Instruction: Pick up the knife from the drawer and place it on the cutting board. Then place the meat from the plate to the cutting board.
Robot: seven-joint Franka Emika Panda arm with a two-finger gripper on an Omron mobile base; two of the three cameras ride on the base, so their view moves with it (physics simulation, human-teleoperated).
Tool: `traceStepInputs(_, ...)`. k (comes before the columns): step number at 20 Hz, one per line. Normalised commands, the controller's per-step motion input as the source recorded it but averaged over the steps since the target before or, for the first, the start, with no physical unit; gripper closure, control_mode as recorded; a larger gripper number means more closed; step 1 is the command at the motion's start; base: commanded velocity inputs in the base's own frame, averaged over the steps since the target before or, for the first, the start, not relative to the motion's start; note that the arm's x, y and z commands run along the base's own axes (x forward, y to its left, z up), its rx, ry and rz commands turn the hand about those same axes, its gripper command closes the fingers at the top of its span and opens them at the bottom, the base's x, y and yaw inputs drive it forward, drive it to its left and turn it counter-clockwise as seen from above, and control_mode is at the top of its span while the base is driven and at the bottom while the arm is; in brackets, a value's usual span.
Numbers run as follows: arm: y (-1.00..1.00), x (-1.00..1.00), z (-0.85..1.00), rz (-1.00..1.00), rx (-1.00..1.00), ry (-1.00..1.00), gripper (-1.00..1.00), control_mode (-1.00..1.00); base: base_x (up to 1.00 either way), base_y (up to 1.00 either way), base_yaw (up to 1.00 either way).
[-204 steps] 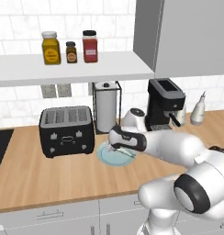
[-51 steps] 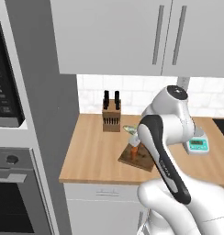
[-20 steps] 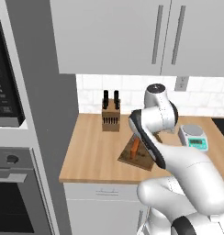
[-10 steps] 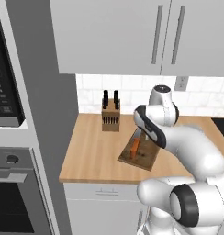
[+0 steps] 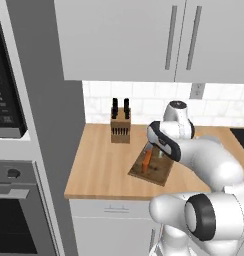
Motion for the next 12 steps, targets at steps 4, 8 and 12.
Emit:
traceStepInputs(4, -0.01, 0.17, -0.32, 0.0, 0.0, 0.0, 1.0, -1.0, 0.0, 0.0, 0.0)
traceStepInputs(8, -0.08, 0.18, -0.35, 0.0, 0.0, 0.0, 1.0, -1.0, 0.0, 0.0, 0.0)
traceStepInputs(12, -0.02, 0.22, -0.34, 0.0, 0.0, 0.0, 1.0, -1.0, 0.0, 0.0, 0.0)
